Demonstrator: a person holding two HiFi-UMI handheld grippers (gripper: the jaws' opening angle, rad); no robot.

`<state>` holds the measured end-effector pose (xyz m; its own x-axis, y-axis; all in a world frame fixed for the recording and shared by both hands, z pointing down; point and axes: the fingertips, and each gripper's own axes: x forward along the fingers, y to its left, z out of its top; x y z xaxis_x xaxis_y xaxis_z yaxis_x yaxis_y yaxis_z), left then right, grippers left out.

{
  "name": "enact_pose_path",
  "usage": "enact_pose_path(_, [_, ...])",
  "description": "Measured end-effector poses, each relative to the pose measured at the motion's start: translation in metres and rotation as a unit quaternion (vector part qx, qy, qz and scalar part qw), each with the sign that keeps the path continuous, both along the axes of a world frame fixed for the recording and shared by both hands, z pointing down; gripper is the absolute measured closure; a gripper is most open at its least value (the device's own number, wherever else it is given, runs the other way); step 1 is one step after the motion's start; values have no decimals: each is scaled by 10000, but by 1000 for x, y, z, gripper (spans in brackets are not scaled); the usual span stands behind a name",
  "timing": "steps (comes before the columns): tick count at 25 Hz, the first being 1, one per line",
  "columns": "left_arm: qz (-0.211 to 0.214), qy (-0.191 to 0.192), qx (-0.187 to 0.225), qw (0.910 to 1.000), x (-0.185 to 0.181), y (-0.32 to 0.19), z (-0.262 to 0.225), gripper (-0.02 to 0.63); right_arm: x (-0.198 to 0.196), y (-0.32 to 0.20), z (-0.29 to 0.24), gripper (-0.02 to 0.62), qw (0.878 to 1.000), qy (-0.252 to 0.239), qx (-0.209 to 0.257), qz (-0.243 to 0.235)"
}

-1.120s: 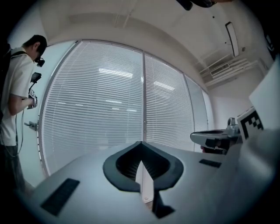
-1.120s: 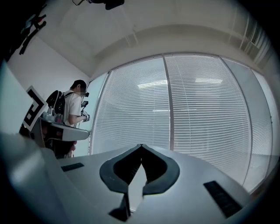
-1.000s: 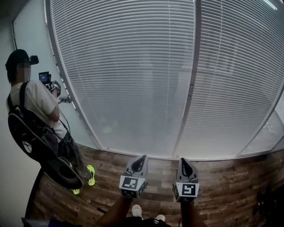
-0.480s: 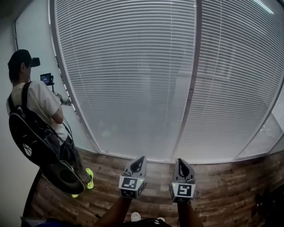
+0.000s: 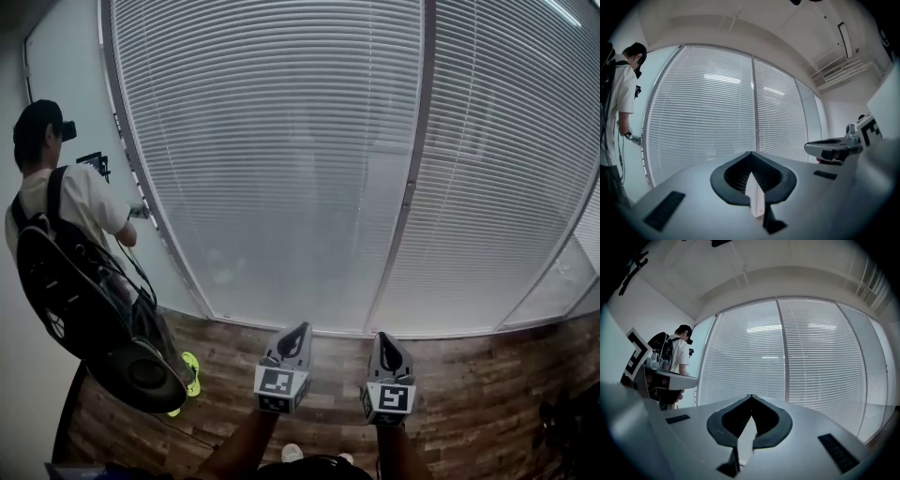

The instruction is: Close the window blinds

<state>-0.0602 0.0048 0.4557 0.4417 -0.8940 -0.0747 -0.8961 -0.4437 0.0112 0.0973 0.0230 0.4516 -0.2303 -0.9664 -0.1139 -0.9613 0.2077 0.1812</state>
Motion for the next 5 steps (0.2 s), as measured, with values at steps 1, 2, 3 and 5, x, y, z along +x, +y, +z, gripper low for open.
enact_pose_path(1, [-18,8,22,10000,-2,1,0,606,-1,1,2,592,10000,19,5,10])
enact_pose_path(2, [-28,8,34,10000,-3,2,1,606,-2,2,3,593,10000,41,13,23])
enact_pose_path(3, [-24,6,44,10000,-4,3,2,606,-3,3,3,593,10000,62,26,35])
enact_pose_path(5, [6,14,66,10000,-5,5,5,606,-6,4,4,593,9999,98,62,59])
